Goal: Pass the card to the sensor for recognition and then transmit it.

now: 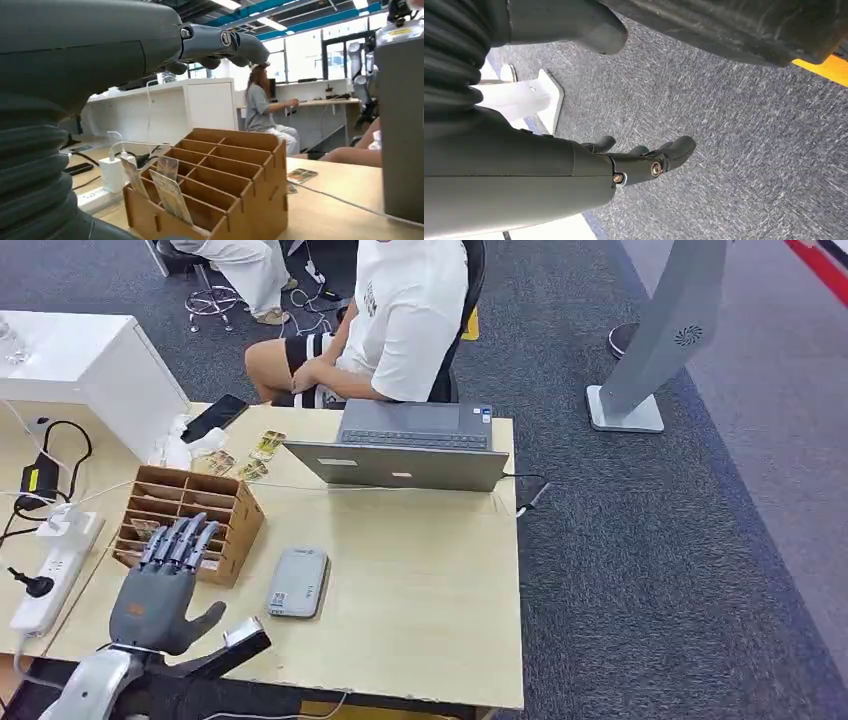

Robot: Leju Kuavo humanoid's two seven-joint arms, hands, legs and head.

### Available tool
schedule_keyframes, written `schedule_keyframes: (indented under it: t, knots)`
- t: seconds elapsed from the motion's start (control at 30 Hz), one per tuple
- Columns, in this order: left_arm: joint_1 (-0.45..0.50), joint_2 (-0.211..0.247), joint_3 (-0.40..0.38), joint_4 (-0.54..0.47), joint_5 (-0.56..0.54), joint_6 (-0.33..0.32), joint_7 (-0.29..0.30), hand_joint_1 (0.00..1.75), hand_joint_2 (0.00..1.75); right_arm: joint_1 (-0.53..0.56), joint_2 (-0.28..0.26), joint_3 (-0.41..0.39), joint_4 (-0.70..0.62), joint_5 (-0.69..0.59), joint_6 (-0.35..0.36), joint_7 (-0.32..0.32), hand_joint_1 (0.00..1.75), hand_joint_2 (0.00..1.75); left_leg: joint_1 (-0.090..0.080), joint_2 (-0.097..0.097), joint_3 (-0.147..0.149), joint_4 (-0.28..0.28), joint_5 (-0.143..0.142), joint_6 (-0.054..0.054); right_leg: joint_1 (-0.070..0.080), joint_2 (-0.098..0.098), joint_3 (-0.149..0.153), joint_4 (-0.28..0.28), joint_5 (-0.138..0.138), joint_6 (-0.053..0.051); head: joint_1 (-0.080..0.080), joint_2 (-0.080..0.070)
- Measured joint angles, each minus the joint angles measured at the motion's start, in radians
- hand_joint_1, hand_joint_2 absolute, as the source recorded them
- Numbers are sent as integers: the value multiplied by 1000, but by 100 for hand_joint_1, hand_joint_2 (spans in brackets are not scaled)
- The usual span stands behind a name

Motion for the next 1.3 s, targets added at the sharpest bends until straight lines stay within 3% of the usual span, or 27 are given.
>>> schedule_keyframes:
  t: [0.37, 0.7, 1.3]
  knots:
    - [-98, 1, 85, 116, 18, -96, 25, 0, 175, -2, 0, 0, 0, 17, 6, -8, 0, 175, 0, 0, 0, 0, 1, 0, 0, -1, 1, 0, 0, 0, 0, 0]
    - [-138, 0, 92, 190, 12, -123, 25, 0, 175, -6, 0, 0, 0, 19, 5, -9, 0, 175, 0, -1, 0, 0, 1, 0, 0, -1, 0, 0, 0, 0, 0, 0]
    - [-127, 10, 98, 206, 10, -147, 46, 0, 175, -6, 0, 0, 0, 32, 5, -14, 0, 175, 0, -1, 0, 0, 1, 0, 0, -1, 0, 0, 0, 0, 0, 0]
